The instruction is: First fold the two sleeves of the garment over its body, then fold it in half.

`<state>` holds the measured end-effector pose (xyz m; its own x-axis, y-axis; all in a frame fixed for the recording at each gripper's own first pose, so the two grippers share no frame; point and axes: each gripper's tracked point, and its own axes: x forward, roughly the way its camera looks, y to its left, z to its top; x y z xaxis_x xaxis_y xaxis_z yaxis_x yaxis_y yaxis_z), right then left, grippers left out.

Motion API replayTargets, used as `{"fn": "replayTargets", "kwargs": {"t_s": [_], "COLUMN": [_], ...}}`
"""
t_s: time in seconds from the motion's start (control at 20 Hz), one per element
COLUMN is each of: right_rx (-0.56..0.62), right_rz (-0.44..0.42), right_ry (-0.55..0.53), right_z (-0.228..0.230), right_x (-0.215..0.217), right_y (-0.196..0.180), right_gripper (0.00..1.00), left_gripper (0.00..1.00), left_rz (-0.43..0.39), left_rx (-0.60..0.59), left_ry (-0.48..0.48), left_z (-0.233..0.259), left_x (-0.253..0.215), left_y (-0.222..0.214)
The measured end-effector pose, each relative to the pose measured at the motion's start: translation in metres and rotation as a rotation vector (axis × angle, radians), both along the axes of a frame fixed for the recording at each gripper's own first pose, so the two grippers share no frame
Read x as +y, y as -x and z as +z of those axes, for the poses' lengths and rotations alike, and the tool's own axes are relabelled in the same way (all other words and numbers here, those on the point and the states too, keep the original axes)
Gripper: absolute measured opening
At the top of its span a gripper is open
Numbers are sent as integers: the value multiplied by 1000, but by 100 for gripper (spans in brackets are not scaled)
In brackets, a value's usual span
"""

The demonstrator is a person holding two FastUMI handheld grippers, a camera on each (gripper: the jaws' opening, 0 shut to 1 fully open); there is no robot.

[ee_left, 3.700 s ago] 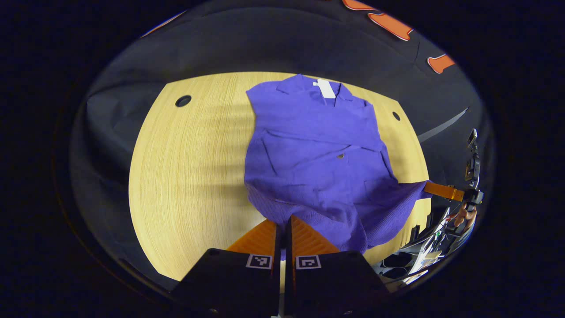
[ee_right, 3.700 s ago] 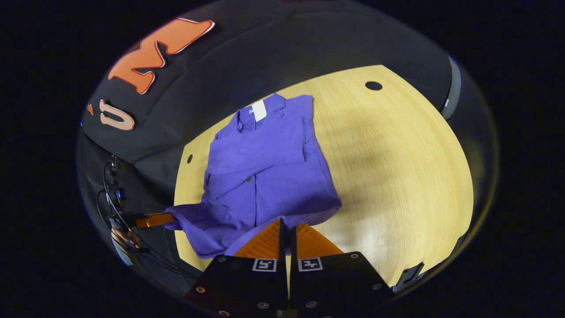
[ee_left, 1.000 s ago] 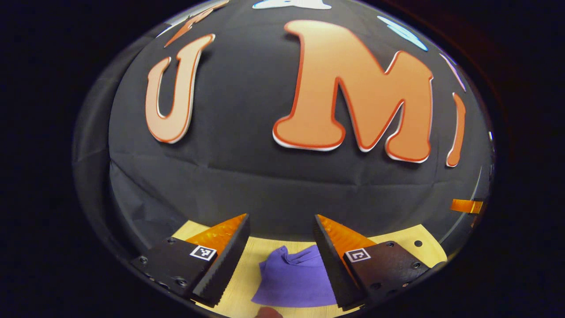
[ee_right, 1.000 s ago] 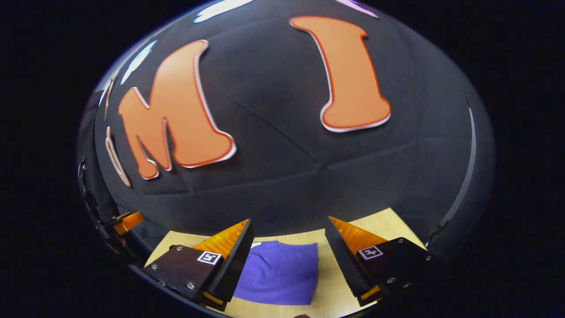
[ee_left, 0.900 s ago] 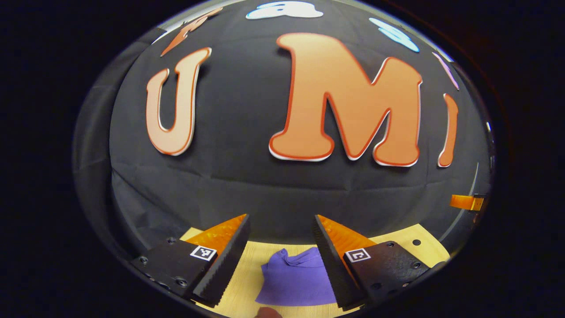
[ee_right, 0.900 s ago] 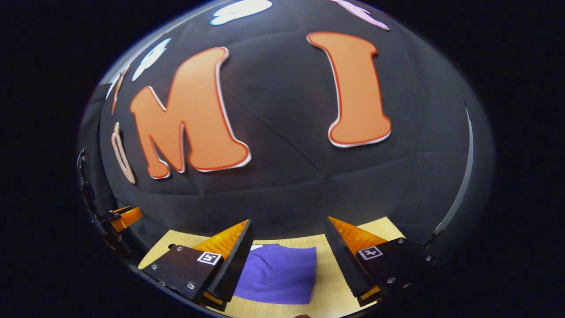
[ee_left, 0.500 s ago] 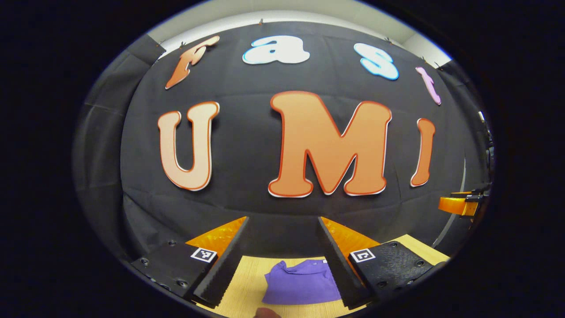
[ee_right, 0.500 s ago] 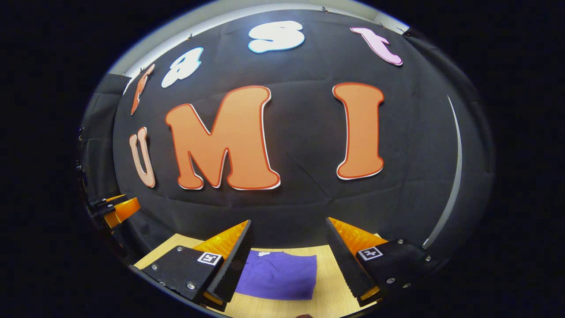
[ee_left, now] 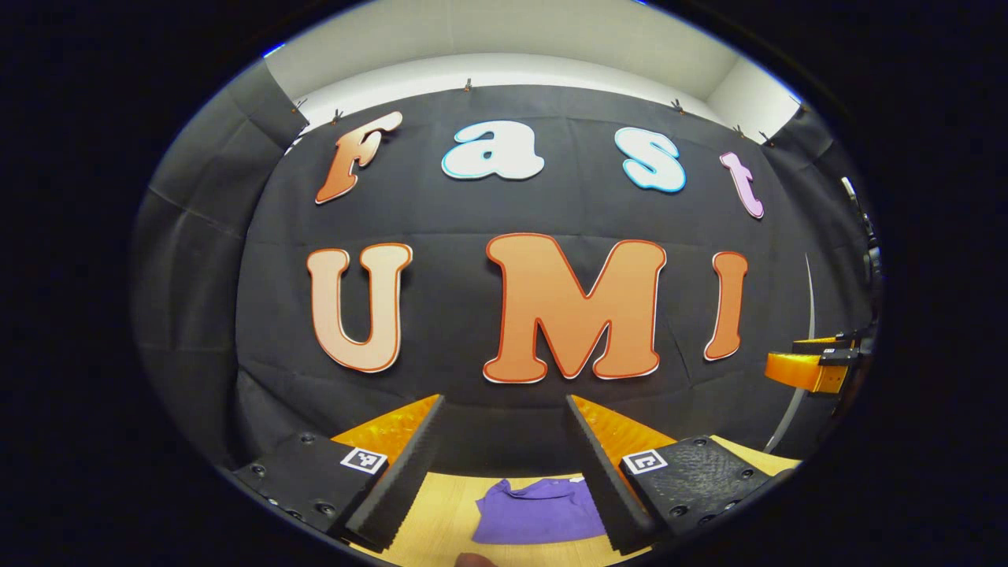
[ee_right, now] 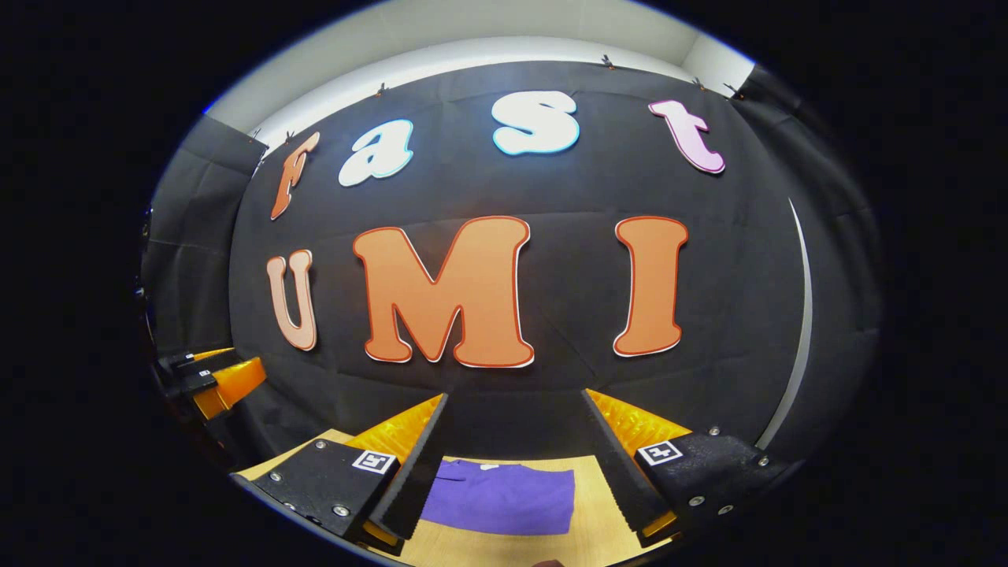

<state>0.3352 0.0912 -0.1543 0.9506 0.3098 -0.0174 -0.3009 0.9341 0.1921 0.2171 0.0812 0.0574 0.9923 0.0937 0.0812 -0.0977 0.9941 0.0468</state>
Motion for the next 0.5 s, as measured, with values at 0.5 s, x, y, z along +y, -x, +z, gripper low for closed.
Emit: {"fn": "replayTargets", "kwargs": {"t_s": [0.5], "right_rx": [-94], "right_rz": [-45], "right_ry": [30], "right_z": [8], "right_x": [-6], "right_y": [1], "right_gripper": [100], "left_gripper": [93], "left_rz": [13], "left_rx": [-13], "left_ry": [-16], "left_z": [-10], "left_x": [-3], "left_y": [41]}}
